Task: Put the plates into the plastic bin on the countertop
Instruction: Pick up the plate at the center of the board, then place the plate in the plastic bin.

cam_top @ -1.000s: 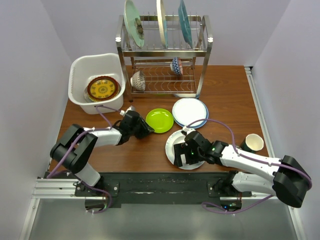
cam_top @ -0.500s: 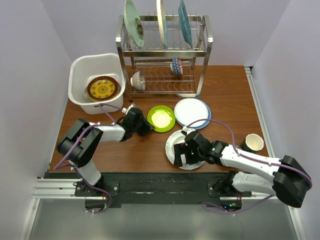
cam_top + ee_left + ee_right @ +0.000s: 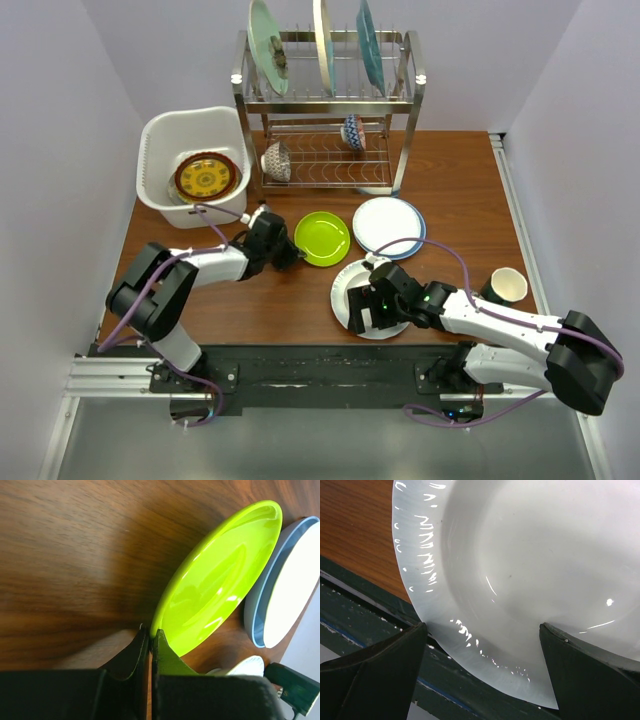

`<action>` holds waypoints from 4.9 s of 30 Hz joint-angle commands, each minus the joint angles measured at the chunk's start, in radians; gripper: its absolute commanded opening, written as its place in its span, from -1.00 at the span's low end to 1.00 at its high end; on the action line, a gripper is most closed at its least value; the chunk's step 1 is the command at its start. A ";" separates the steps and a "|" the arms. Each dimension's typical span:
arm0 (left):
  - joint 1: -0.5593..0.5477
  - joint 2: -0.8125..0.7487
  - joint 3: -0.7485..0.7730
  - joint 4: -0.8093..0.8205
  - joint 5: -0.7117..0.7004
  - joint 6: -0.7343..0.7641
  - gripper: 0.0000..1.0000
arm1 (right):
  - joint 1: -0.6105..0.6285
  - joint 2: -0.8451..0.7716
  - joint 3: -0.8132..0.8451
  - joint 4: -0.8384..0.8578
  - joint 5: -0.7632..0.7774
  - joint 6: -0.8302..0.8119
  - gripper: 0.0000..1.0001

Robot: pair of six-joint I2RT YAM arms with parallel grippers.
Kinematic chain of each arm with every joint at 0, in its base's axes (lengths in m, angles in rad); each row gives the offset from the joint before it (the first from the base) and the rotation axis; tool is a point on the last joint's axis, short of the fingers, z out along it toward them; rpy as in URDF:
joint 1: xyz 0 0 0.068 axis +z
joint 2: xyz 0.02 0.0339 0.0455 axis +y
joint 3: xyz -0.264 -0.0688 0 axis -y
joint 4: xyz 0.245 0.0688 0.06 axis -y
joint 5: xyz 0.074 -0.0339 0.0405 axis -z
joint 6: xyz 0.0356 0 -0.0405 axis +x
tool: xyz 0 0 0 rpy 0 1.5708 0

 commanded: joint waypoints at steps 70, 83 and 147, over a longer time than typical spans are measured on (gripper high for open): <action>0.667 -0.490 0.319 -0.485 0.129 0.376 -1.00 | 0.001 -0.014 -0.008 -0.053 -0.020 0.015 0.97; 0.806 -0.330 0.397 -0.438 0.210 0.402 -1.00 | 0.002 -0.027 -0.023 -0.064 -0.014 0.019 0.97; 0.841 0.114 0.846 -0.573 0.273 0.512 0.96 | 0.001 -0.003 -0.017 -0.063 -0.016 0.015 0.97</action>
